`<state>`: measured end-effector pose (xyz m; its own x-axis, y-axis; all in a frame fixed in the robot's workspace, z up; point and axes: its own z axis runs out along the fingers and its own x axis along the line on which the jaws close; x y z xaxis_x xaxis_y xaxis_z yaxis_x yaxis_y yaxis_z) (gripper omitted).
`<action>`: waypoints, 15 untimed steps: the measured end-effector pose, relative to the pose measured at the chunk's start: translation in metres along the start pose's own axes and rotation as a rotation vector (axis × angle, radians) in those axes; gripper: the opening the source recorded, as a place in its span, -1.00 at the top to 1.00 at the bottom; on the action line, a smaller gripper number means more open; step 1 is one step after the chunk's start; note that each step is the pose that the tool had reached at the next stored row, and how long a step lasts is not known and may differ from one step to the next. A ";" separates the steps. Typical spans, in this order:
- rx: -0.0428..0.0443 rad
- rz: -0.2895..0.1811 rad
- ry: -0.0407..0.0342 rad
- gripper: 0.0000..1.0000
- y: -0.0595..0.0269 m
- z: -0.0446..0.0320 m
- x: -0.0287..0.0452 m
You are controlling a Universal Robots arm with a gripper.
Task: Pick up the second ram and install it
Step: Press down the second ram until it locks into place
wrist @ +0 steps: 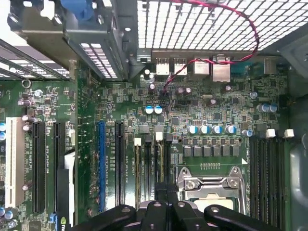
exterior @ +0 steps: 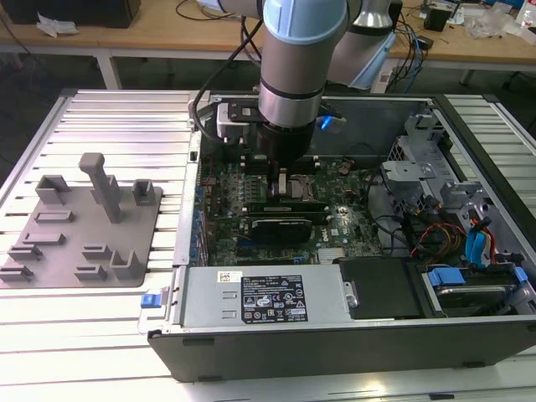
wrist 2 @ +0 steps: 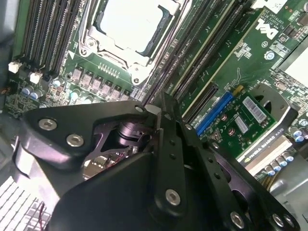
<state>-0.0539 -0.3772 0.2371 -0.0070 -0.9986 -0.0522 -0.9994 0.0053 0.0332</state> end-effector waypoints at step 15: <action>0.0002 0.000 0.0002 0.84 0.0001 0.0081 0.0004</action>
<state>-0.0543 -0.3773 0.2290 -0.0073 -0.9986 -0.0520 -0.9994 0.0056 0.0331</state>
